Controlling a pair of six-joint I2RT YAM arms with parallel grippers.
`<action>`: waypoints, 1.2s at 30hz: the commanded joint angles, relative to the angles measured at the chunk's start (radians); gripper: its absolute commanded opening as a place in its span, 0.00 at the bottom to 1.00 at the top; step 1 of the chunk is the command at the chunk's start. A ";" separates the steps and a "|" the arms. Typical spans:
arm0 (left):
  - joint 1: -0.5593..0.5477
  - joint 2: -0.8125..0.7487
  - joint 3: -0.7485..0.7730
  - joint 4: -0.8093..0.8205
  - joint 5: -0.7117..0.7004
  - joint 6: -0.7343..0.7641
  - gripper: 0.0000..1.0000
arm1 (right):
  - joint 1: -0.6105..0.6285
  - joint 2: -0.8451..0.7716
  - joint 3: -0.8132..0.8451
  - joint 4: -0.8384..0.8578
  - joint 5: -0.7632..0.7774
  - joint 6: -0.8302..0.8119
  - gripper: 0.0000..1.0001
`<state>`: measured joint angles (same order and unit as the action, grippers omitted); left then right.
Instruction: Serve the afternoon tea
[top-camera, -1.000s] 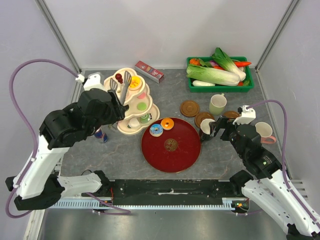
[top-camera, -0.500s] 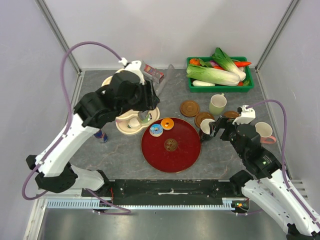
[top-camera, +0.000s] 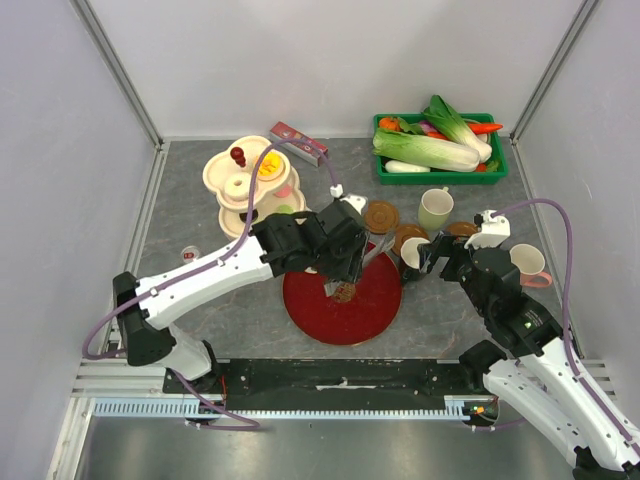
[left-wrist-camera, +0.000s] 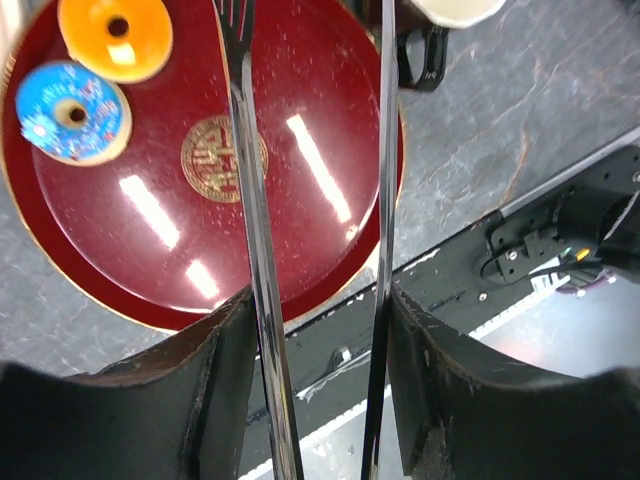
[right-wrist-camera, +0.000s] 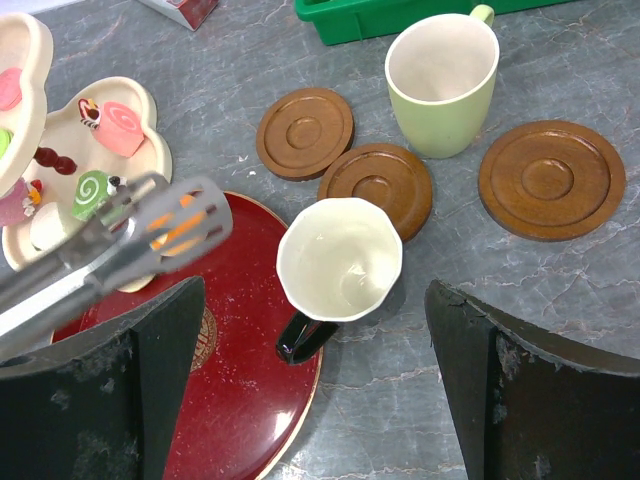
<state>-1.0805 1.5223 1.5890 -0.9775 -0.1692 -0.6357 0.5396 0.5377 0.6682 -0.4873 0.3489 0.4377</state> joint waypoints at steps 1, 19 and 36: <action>-0.018 -0.053 -0.105 0.046 0.025 -0.105 0.57 | 0.000 -0.008 0.002 0.026 0.009 0.010 0.98; -0.024 -0.243 -0.385 -0.206 -0.142 -0.346 0.58 | 0.000 -0.008 -0.001 0.026 0.004 0.010 0.98; -0.016 -0.160 -0.347 -0.159 -0.190 -0.318 0.60 | 0.000 -0.010 -0.001 0.026 0.004 0.010 0.98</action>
<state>-1.0996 1.3640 1.1973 -1.1717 -0.3172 -0.9527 0.5392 0.5373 0.6682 -0.4873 0.3485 0.4446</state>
